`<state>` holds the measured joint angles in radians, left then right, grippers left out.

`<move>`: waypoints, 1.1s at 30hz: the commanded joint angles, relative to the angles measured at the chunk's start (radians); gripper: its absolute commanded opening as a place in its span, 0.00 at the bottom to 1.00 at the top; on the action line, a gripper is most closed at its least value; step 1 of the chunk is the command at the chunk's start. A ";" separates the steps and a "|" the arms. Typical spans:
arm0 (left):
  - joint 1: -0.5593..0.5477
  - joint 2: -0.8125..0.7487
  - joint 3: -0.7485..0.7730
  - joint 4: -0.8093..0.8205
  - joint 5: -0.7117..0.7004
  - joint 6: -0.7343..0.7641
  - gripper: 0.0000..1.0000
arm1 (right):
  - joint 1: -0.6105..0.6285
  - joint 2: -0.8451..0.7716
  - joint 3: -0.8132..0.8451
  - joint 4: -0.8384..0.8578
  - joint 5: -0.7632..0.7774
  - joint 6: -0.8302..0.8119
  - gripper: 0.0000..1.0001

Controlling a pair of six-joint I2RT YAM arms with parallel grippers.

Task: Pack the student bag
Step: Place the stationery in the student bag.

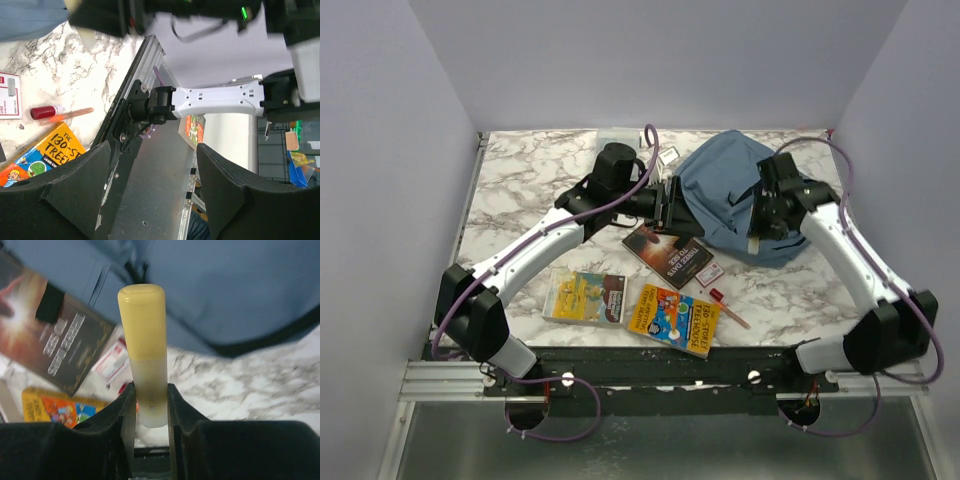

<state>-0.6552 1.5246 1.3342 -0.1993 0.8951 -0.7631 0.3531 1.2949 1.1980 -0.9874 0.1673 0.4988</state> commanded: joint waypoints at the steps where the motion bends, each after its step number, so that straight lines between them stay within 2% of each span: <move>1: -0.006 -0.004 -0.003 0.018 0.008 0.017 0.72 | -0.173 0.228 0.151 -0.026 -0.108 -0.264 0.01; 7: -0.006 0.001 0.000 0.010 0.009 0.022 0.72 | -0.235 0.400 0.330 -0.030 -0.106 -0.302 0.01; 22: -0.001 0.003 0.008 0.010 0.028 0.005 0.71 | -0.247 0.627 0.467 -0.084 -0.141 -0.345 0.01; 31: 0.015 0.001 0.007 0.010 0.027 0.003 0.71 | -0.247 0.738 0.599 -0.051 -0.124 -0.331 0.01; 32: 0.014 0.002 0.006 0.010 0.027 0.003 0.71 | -0.248 0.755 0.629 -0.059 -0.120 -0.332 0.03; 33: 0.014 0.000 0.006 0.011 0.026 0.003 0.71 | -0.247 0.766 0.650 -0.059 -0.102 -0.330 0.10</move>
<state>-0.6472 1.5246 1.3331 -0.1997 0.8978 -0.7624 0.1093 2.0113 1.7611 -1.0435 0.0448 0.1783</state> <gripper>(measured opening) 0.711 0.270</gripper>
